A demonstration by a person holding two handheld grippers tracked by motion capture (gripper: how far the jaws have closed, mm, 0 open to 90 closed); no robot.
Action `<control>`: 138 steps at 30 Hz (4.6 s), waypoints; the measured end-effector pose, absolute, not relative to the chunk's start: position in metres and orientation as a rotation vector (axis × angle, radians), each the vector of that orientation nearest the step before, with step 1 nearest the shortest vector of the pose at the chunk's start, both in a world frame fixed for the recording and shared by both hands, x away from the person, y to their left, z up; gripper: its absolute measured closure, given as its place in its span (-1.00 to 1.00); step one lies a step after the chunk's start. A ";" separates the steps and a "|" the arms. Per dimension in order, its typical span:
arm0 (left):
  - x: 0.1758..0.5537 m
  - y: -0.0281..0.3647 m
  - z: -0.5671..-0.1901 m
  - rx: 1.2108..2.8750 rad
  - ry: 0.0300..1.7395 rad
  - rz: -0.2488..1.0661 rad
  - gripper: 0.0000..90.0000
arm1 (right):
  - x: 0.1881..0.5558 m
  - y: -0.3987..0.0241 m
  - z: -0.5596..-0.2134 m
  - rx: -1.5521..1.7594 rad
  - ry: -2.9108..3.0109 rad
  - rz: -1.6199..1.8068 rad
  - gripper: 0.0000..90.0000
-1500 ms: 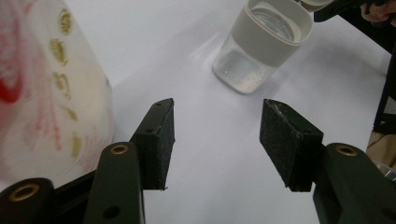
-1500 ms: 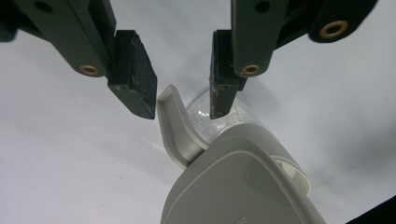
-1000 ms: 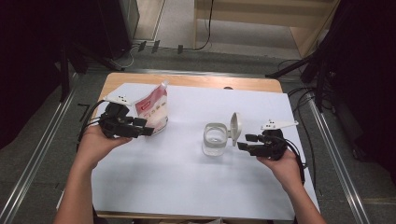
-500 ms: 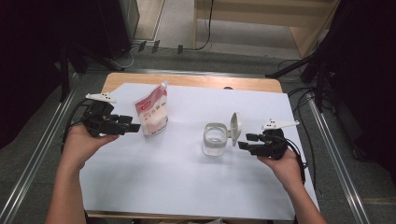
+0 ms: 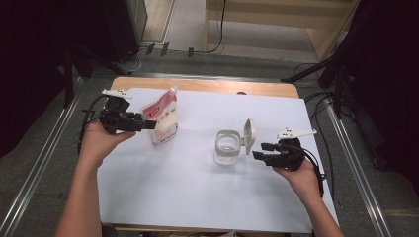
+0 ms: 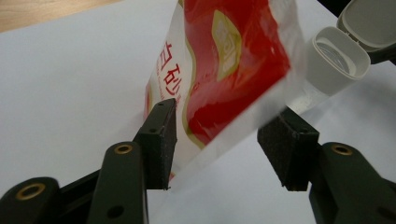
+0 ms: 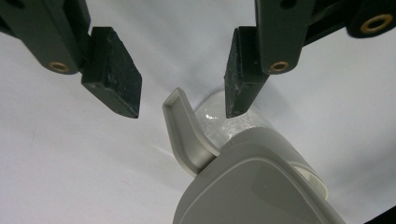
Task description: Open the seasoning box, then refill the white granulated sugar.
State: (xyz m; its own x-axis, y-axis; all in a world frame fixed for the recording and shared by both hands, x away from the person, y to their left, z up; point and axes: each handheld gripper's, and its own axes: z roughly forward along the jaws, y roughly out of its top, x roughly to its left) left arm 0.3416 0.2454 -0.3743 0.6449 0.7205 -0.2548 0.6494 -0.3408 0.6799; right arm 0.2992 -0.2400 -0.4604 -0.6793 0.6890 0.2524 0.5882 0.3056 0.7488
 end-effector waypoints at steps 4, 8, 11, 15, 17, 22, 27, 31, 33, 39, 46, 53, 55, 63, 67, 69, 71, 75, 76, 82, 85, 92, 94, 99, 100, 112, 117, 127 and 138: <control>0.348 0.239 -0.376 2.070 1.078 0.111 0.16 | 0.296 -0.242 -0.461 1.206 2.436 1.319 0.05; 0.355 0.236 -0.377 2.064 1.085 0.110 0.28 | 0.293 -0.243 -0.461 1.211 2.436 1.313 0.05; 0.357 0.234 -0.378 2.048 1.093 0.109 0.41 | 0.291 -0.242 -0.461 1.204 2.442 1.316 0.05; 0.359 0.233 -0.379 2.031 1.093 0.118 0.55 | 0.289 -0.237 -0.460 1.185 2.454 1.318 0.05; 0.359 0.232 -0.380 2.028 1.087 0.143 0.61 | 0.288 -0.234 -0.460 1.173 2.462 1.317 0.05; 0.358 0.231 -0.380 2.032 1.090 0.173 0.78 | 0.282 -0.227 -0.459 1.124 2.487 1.314 0.06; 0.359 0.233 -0.381 2.029 1.104 0.179 1.00 | 0.274 -0.223 -0.455 1.110 2.496 1.326 0.07; 0.361 0.234 -0.381 2.001 1.124 0.124 1.00 | 0.266 -0.219 -0.454 1.087 2.514 1.327 0.08; 0.360 0.234 -0.379 1.997 1.122 0.123 1.00 | 0.262 -0.216 -0.454 1.069 2.523 1.332 0.09; 0.359 0.236 -0.373 1.998 1.102 0.071 1.00 | 0.255 -0.208 -0.450 1.007 2.550 1.354 0.15; 0.351 0.236 -0.358 1.940 1.069 0.029 1.00 | 0.251 -0.199 -0.450 0.954 2.601 1.353 0.18; 0.342 0.226 -0.339 1.984 1.028 0.071 1.00 | 0.245 -0.183 -0.446 0.878 2.618 1.379 0.18; 0.340 0.224 -0.336 1.997 1.023 0.077 1.00 | 0.244 -0.179 -0.445 0.873 2.621 1.388 0.18; 0.334 0.215 -0.325 2.030 0.955 0.042 1.00 | 0.241 -0.159 -0.440 0.834 2.655 1.389 0.20; 0.330 0.209 -0.319 2.038 0.932 0.040 1.00 | 0.241 -0.147 -0.439 0.824 2.660 1.397 0.20; 0.328 0.206 -0.317 2.044 0.919 0.042 1.00 | 0.242 -0.139 -0.440 0.818 2.660 1.398 0.20; 0.327 0.204 -0.315 2.047 0.903 0.046 1.00 | 0.243 -0.130 -0.440 0.801 2.675 1.394 0.20; 0.324 0.201 -0.312 2.056 0.886 0.047 1.00 | 0.241 -0.113 -0.438 0.774 2.683 1.404 0.20; 0.323 0.200 -0.311 2.057 0.885 0.041 1.00 | 0.241 -0.108 -0.438 0.762 2.687 1.400 0.20; 0.321 0.198 -0.310 2.062 0.872 0.045 1.00 | 0.244 -0.084 -0.436 0.745 2.677 1.427 0.20; 0.321 0.197 -0.309 2.072 0.868 0.042 1.00 | 0.246 -0.076 -0.439 0.755 2.686 1.429 0.20; 0.319 0.195 -0.309 2.079 0.867 0.044 1.00 | 0.252 -0.057 -0.450 0.793 2.664 1.472 0.20; 0.319 0.195 -0.310 2.083 0.866 0.038 1.00 | 0.256 -0.052 -0.454 0.824 2.655 1.484 0.20; 0.318 0.196 -0.308 2.078 0.858 0.016 1.00 | 0.261 -0.042 -0.462 0.808 2.622 1.519 0.17; 0.318 0.197 -0.308 2.083 0.856 0.018 1.00 | 0.262 -0.039 -0.464 0.816 2.619 1.518 0.17; 0.315 0.197 -0.305 2.080 0.849 0.015 1.00 | 0.275 -0.024 -0.484 0.878 2.590 1.494 0.18; 0.313 0.195 -0.303 2.089 0.838 -0.002 1.00 | 0.278 -0.020 -0.491 0.893 2.592 1.490 0.15; 0.309 0.188 -0.301 2.116 0.817 -0.053 1.00 | 0.287 -0.020 -0.500 0.903 2.557 1.512 0.14; 0.310 0.184 -0.302 2.115 0.810 -0.137 1.00 | 0.287 -0.020 -0.501 0.867 2.494 1.462 0.07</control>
State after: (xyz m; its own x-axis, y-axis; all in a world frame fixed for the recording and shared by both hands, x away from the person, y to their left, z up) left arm 0.3098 0.1842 -0.3025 0.7847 0.5001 -0.3662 0.5928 -0.4331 0.6789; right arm 0.2870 -0.0205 -0.5013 -0.8281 0.5325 0.1754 0.4132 0.3682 0.8329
